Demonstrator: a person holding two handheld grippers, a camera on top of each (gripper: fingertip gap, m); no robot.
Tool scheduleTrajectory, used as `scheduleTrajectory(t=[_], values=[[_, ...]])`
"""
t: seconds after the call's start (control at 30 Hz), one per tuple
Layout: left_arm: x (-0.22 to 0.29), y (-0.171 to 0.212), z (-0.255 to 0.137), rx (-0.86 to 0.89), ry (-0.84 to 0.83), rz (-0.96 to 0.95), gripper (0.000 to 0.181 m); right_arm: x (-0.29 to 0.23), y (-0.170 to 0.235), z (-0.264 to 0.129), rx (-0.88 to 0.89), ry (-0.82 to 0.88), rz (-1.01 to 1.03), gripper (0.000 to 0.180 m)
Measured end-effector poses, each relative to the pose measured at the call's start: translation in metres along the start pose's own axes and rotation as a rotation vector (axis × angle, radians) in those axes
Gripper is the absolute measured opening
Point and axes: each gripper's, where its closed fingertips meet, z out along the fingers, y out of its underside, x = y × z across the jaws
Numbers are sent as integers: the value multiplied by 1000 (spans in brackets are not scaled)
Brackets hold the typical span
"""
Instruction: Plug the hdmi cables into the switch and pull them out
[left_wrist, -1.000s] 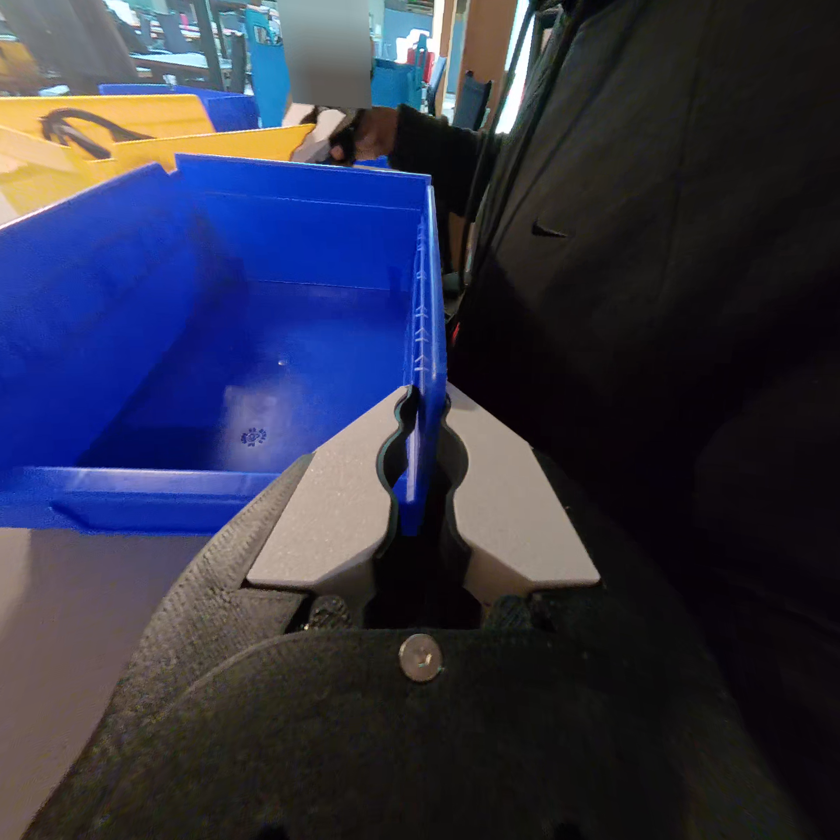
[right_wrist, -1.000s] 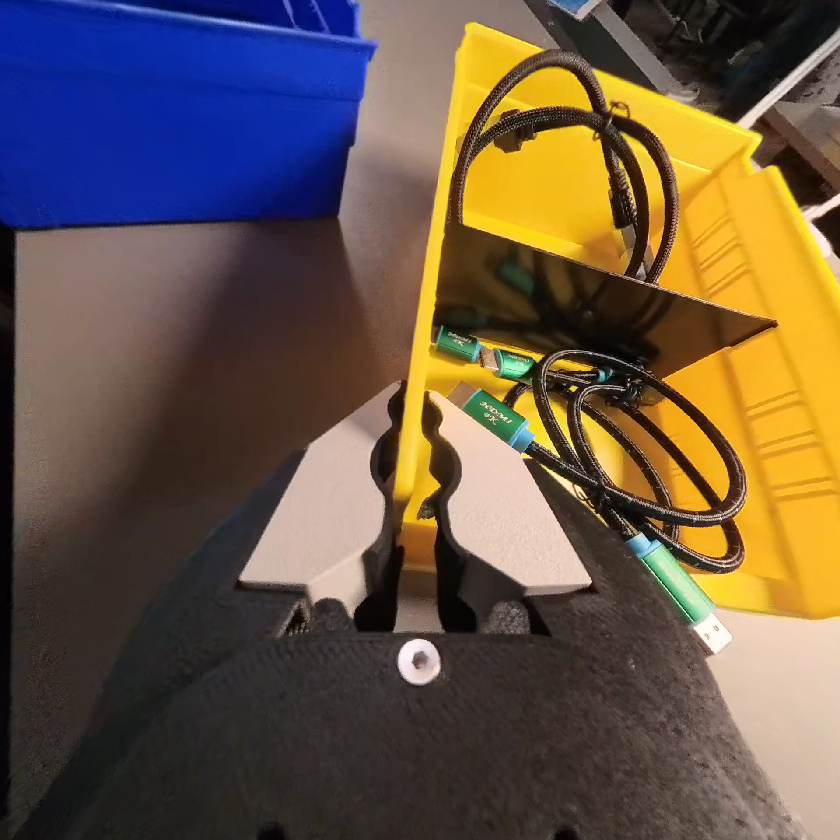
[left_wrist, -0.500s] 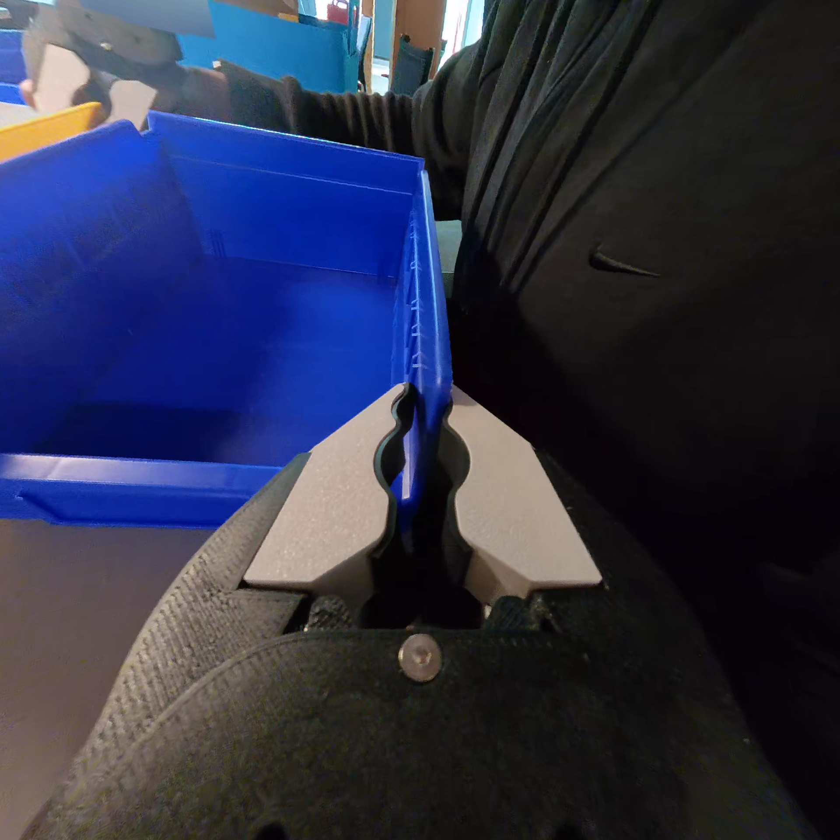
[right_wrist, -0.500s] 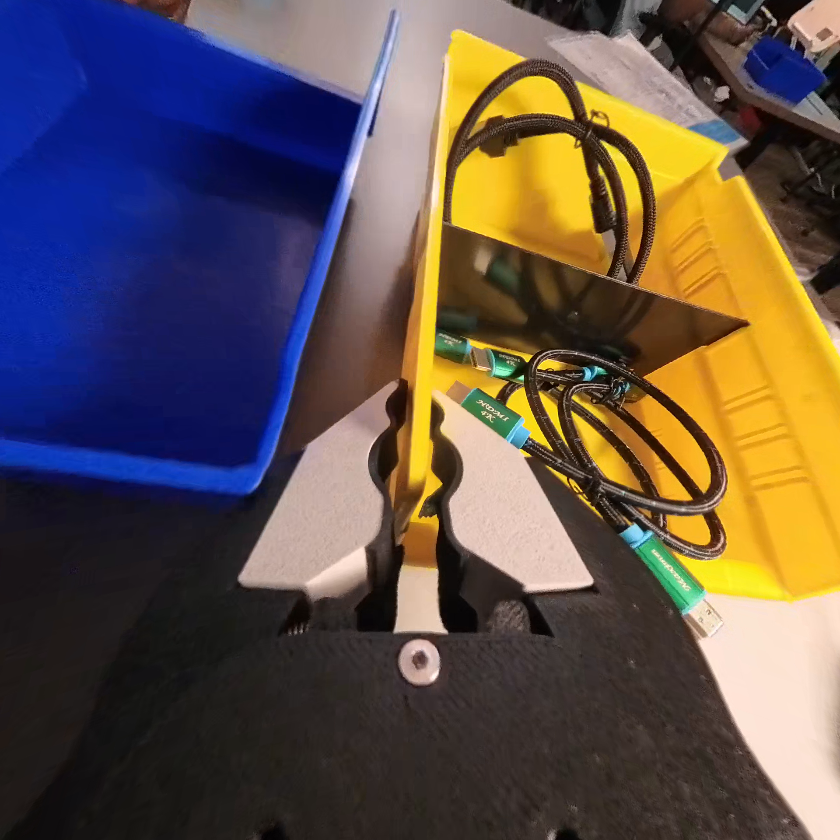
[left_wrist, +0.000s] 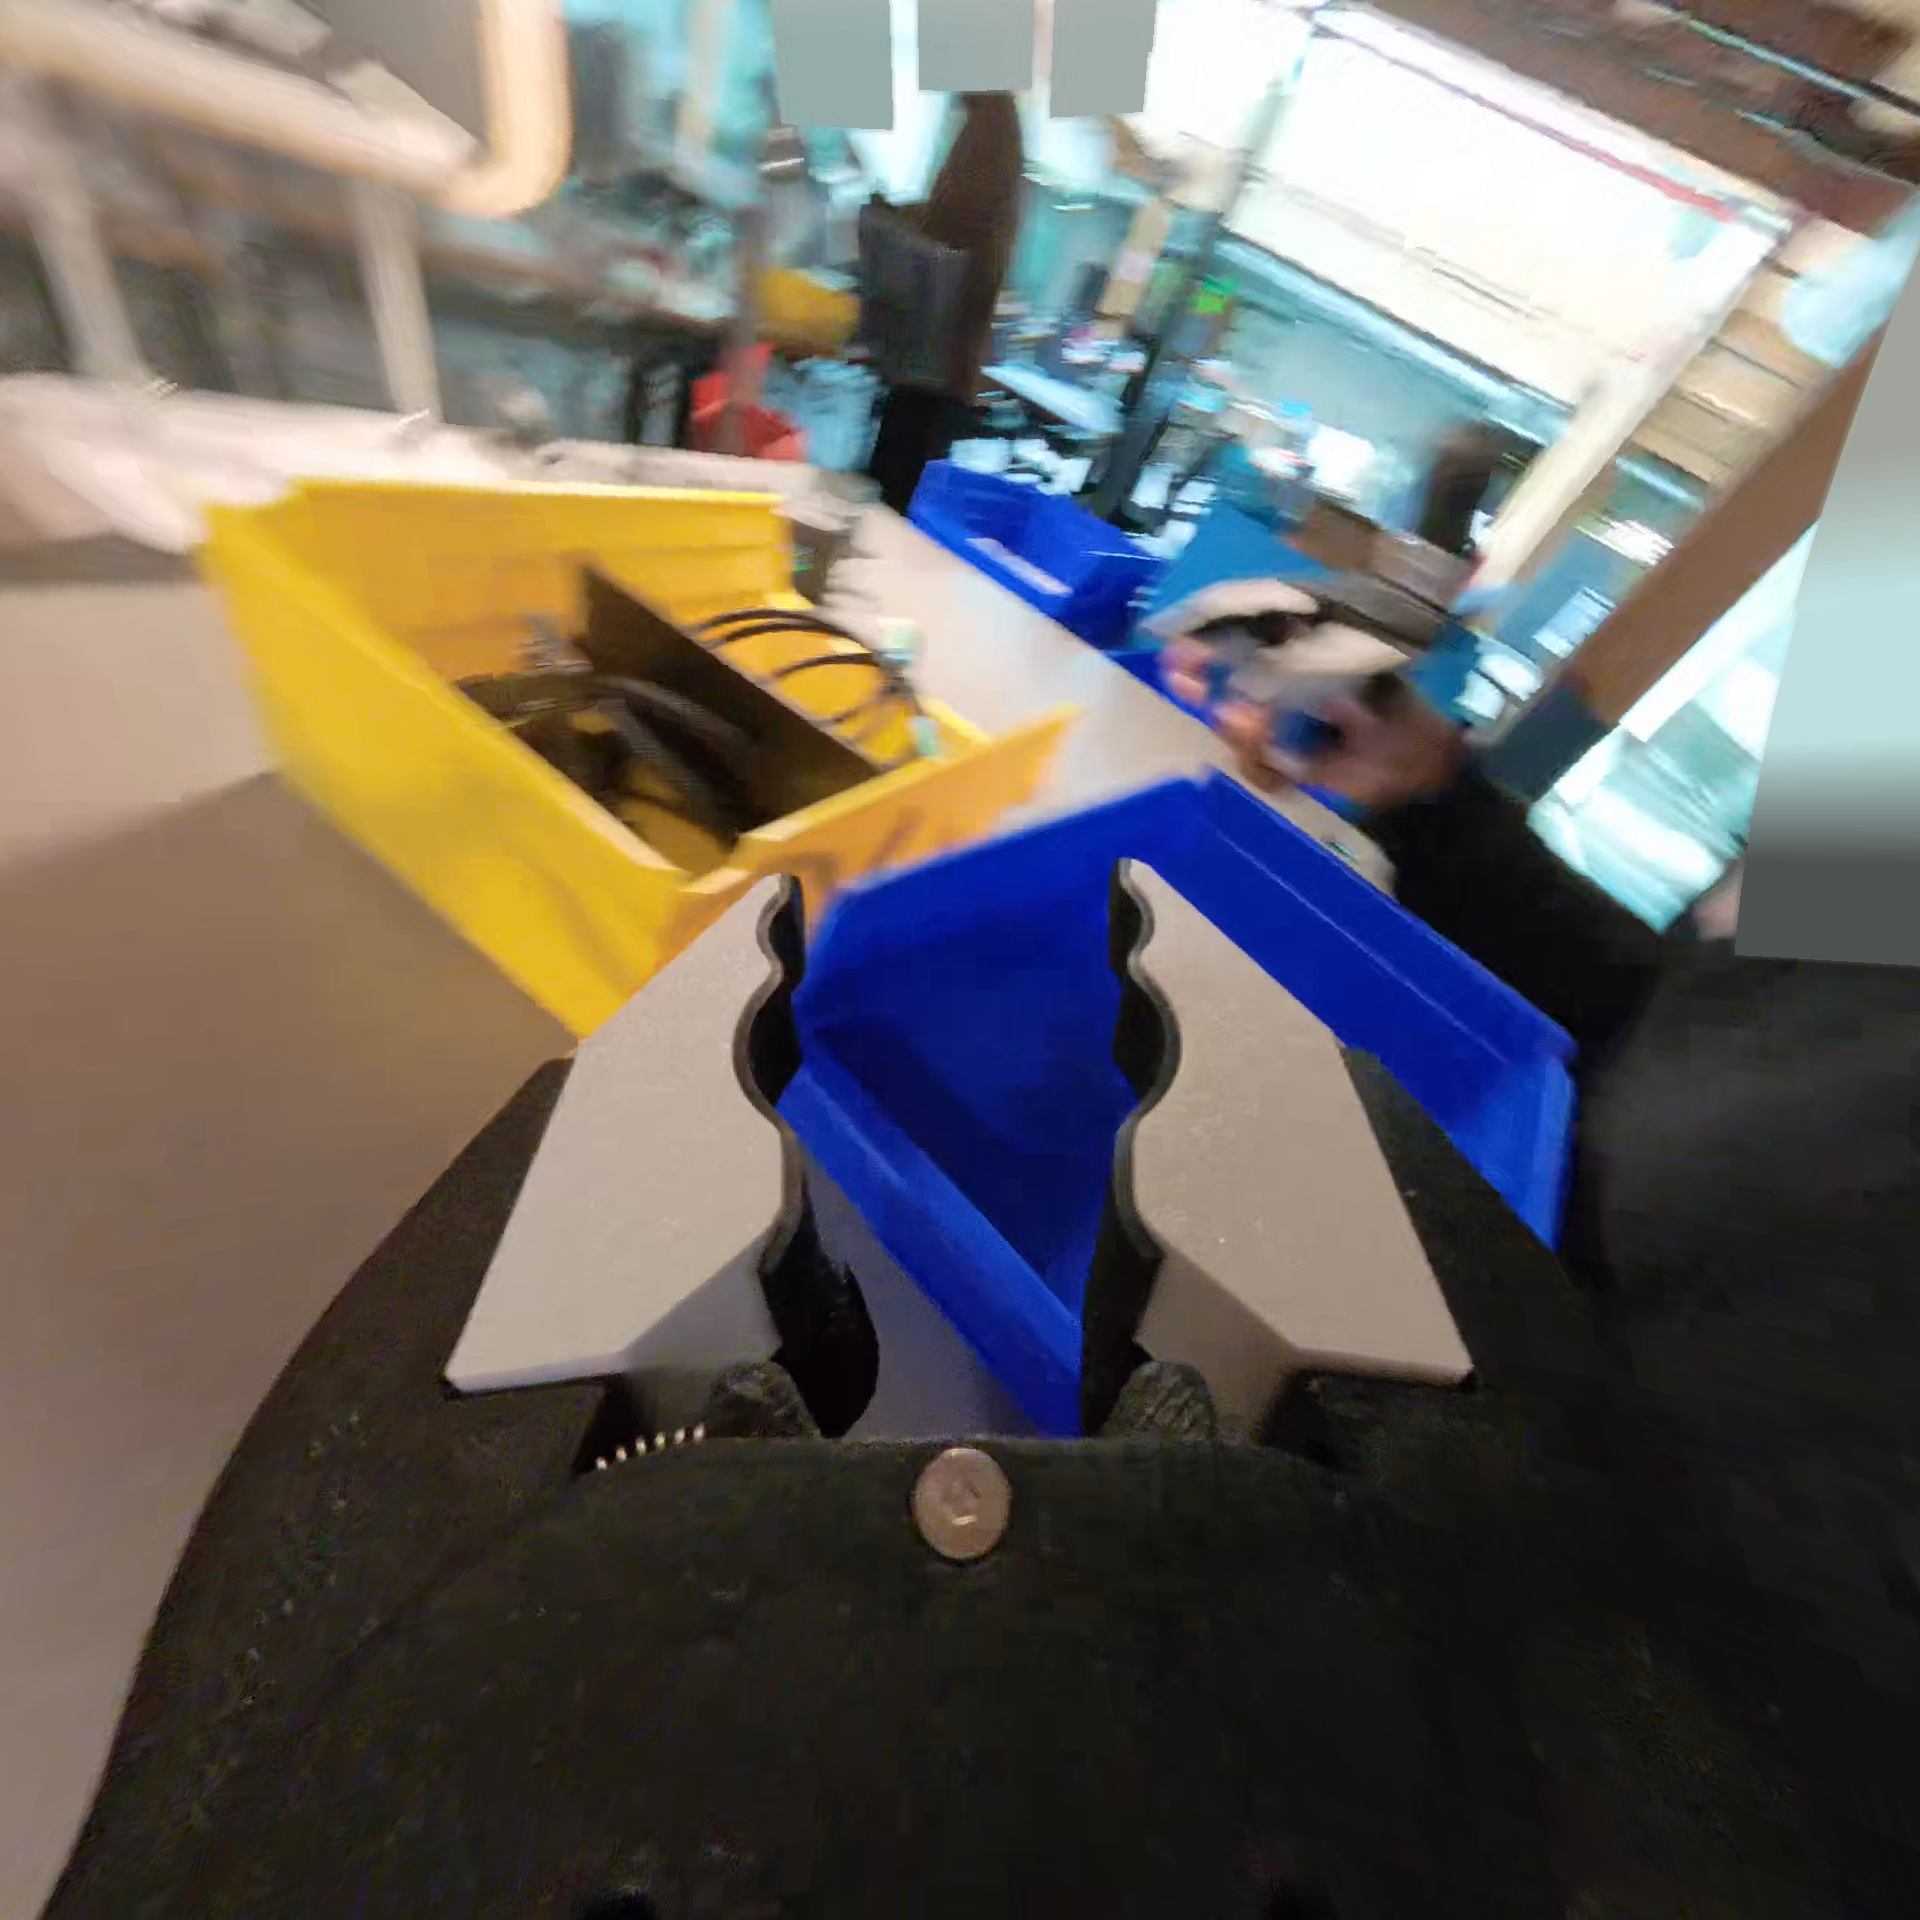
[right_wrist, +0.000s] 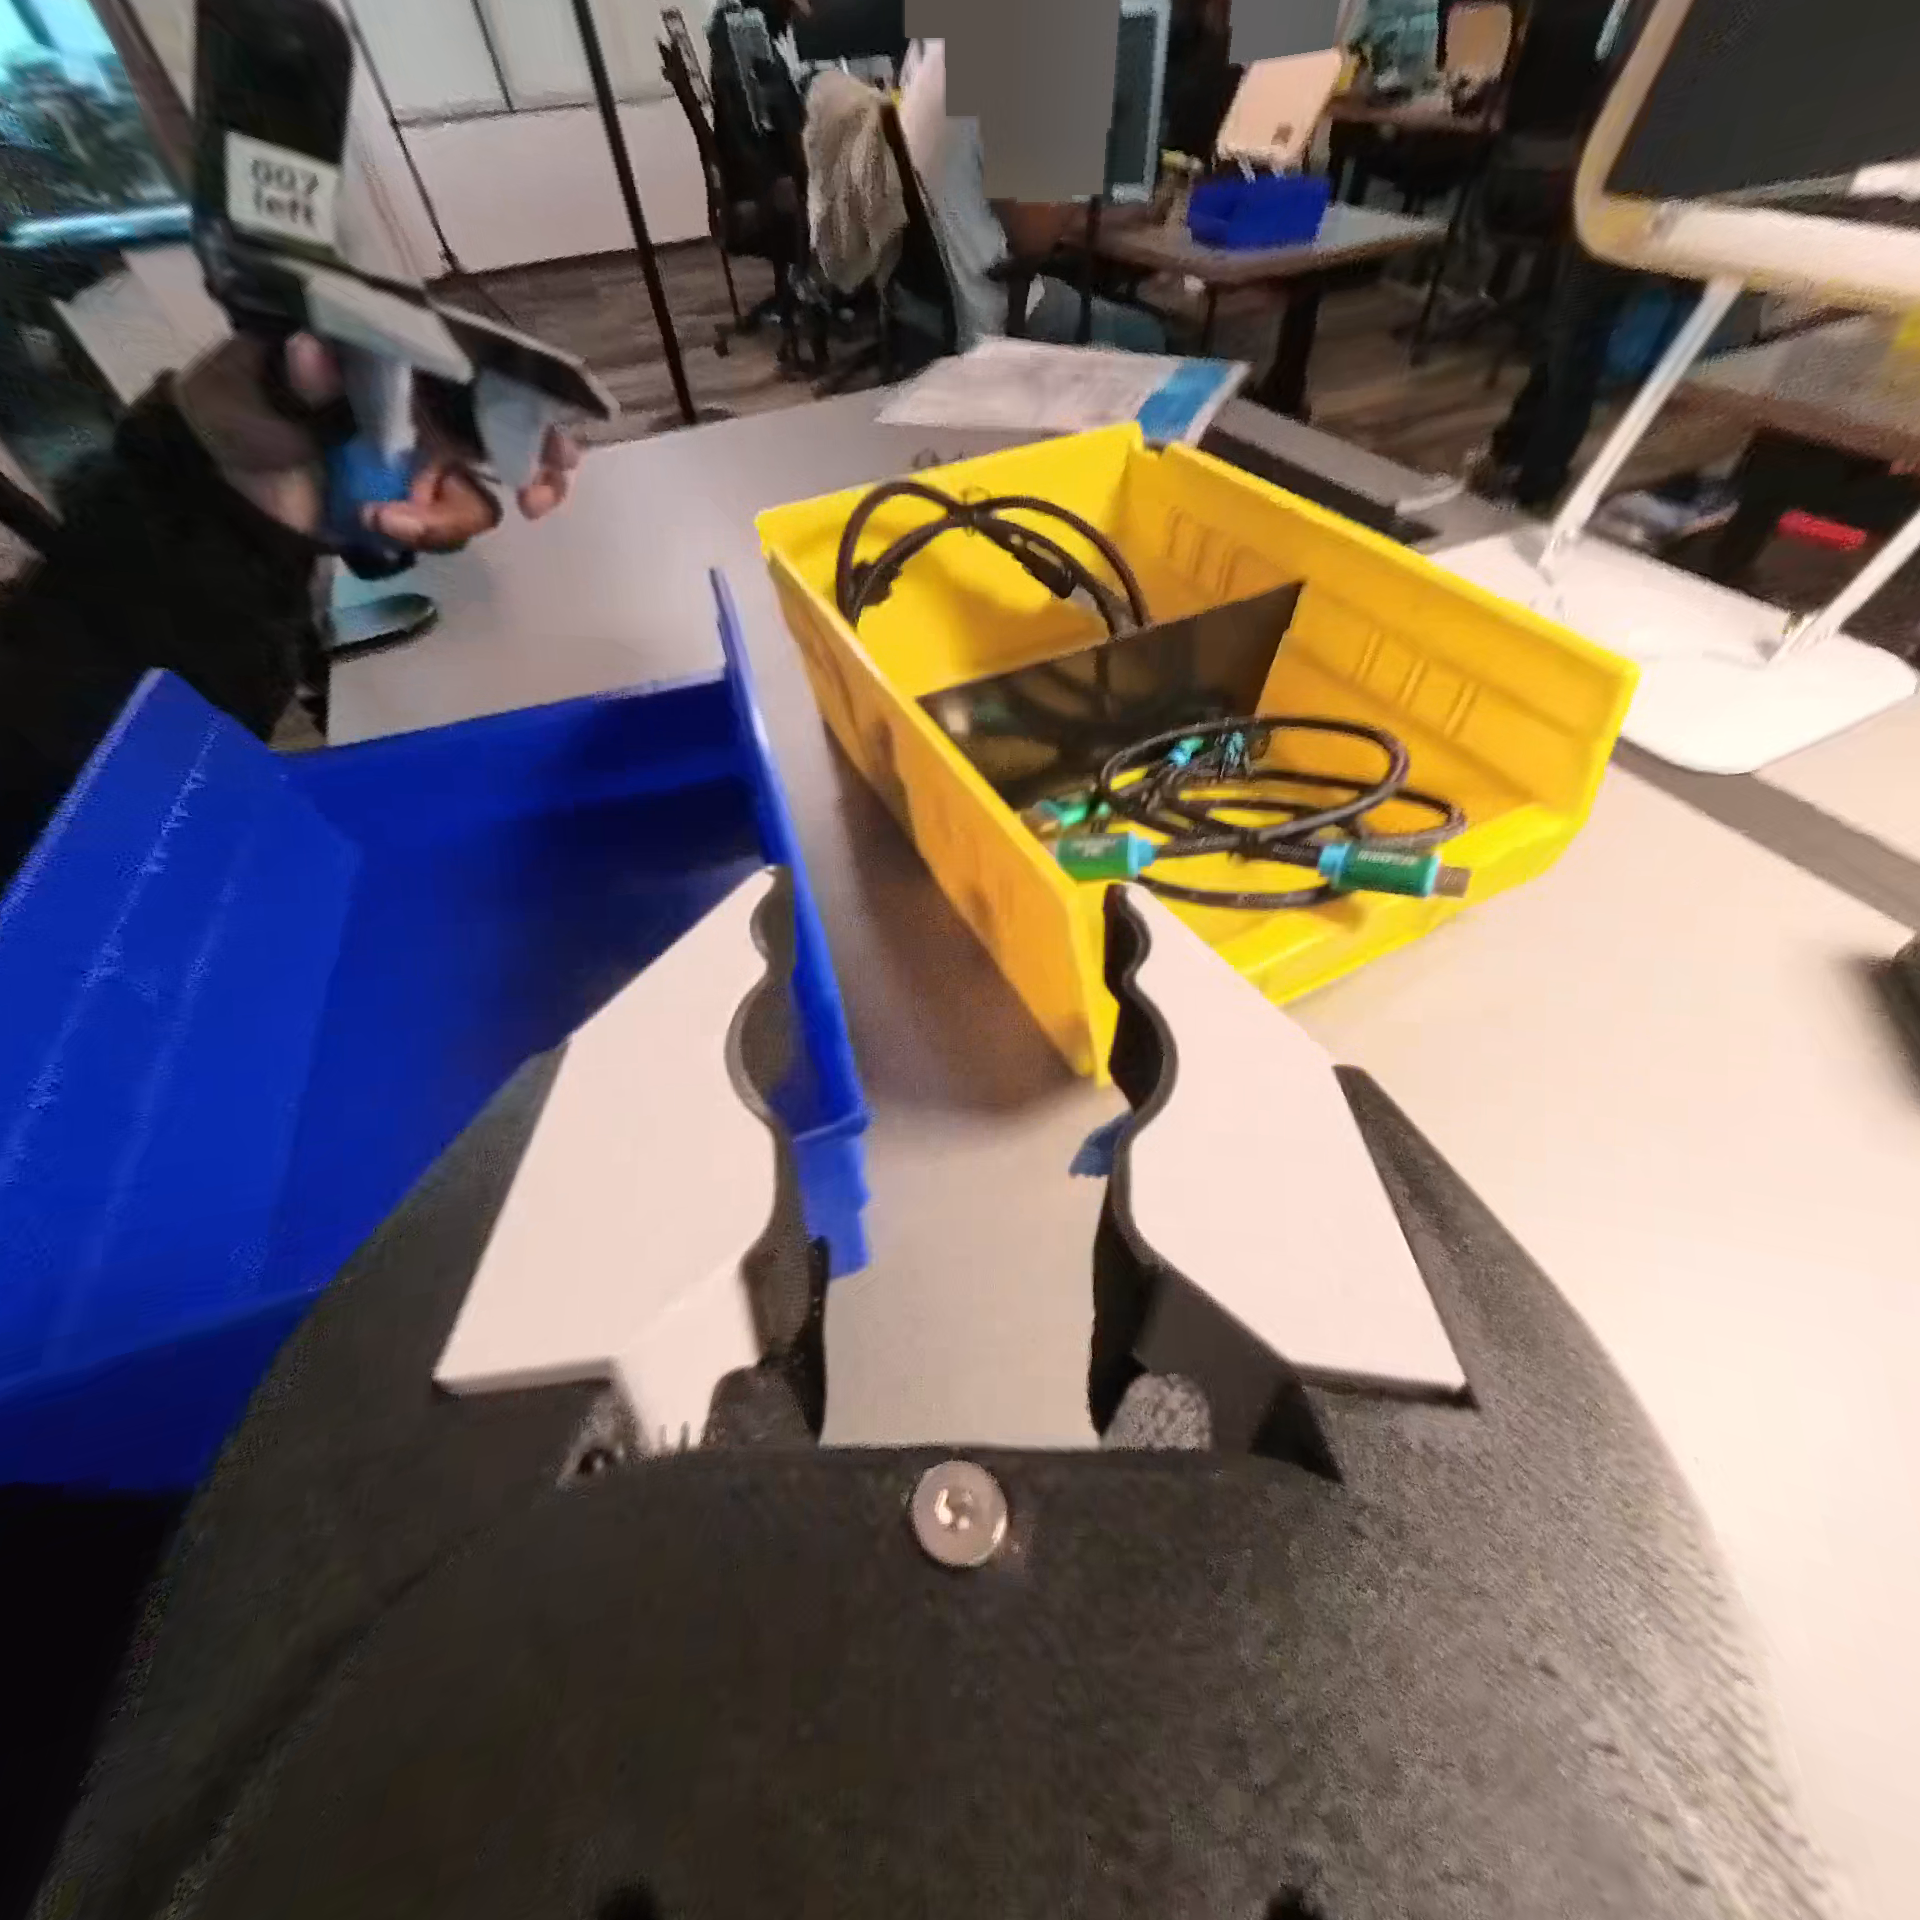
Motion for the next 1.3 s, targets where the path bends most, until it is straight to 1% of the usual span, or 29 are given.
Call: scheduleTrajectory(t=[0.03, 0.13, 0.2, 0.27, 0.3, 0.33, 0.37, 0.5, 0.6, 0.63, 0.7, 0.73, 0.77, 0.8, 0.83, 0.87, 0.9, 0.93, 1.0, 1.07, 1.1, 1.17, 1.2, 1.23, 1.27, 1.3], values=[[-23, -5, 13, -20, -75, -65, 59, -10, 9, -4, -44, 19, 36, 71], [-78, -3, 50, -135, -210, -114, 61, -35, 31, -11, -127, 64, 152, 83], [-98, 9, 71, -239, -242, -124, 58, -48, 46, -9, -176, 71, 179, 81], [-115, 22, 81, -326, -288, -106, 37, -56, 70, -6, -284, 73, 143, 67], [-117, 23, 83, -330, -271, -83, 34, -55, 73, -6, -292, 75, 126, 69], [-118, 22, 83, -330, -257, -77, 29, -54, 72, -8, -285, 59, 120, 60], [-121, 20, 83, -321, -259, -76, 26, -50, 73, -11, -302, 51, 103, 59], [-143, 10, 65, -304, -333, -28, 20, -12, 76, -30, -397, 117, -29, 58], [-165, 6, 39, -344, -404, 17, 27, 24, 81, -53, -512, 177, -121, 60], [-174, 4, 27, -370, -443, 24, 33, 37, 81, -63, -559, 223, -141, 62], [-197, -1, -5, -440, -605, 64, 57, 58, 71, -83, -615, 333, -175, 64], [-204, -6, -23, -472, -697, 101, 61, 57, 60, -87, -593, 350, -185, 64], [-206, -16, -39, -489, -784, 153, 59, 50, 45, -85, -545, 339, -186, 63], [-203, -29, -50, -489, -849, 214, 62, 40, 32, -76, -487, 304, -176, 61], [-192, -43, -51, -466, -875, 268, 64, 26, 22, -62, -441, 249, -159, 60], [-175, -55, -38, -431, -838, 302, 64, 10, 16, -44, -412, 184, -137, 60], [-151, -60, -13, -409, -739, 322, 65, -8, 13, -24, -397, 118, -111, 60], [-123, -56, 19, -420, -602, 335, 66, -25, 12, -1, -398, 52, -80, 61], [-71, -27, 77, -518, -342, 351, 68, -57, 22, 45, -438, -54, -11, 61], [-39, 6, 121, -618, -192, 348, 69, -80, 36, 85, -488, -95, 29, 62], [-33, 22, 135, -672, -167, 352, 68, -87, 44, 101, -515, -95, 37, 62], [-40, 45, 151, -755, -210, 399, 60, -96, 62, 123, -597, -91, 8, 60], [-48, 51, 154, -775, -250, 434, 60, -100, 71, 129, -635, -94, -22, 57], [-49, 57, 155, -793, -252, 451, 61, -105, 75, 132, -646, -108, -41, 55], [-48, 61, 153, -801, -242, 454, 59, -109, 75, 134, -646, -126, -51, 53], [-45, 64, 150, -806, -214, 449, 57, -111, 75, 132, -655, -138, -76, 47]])
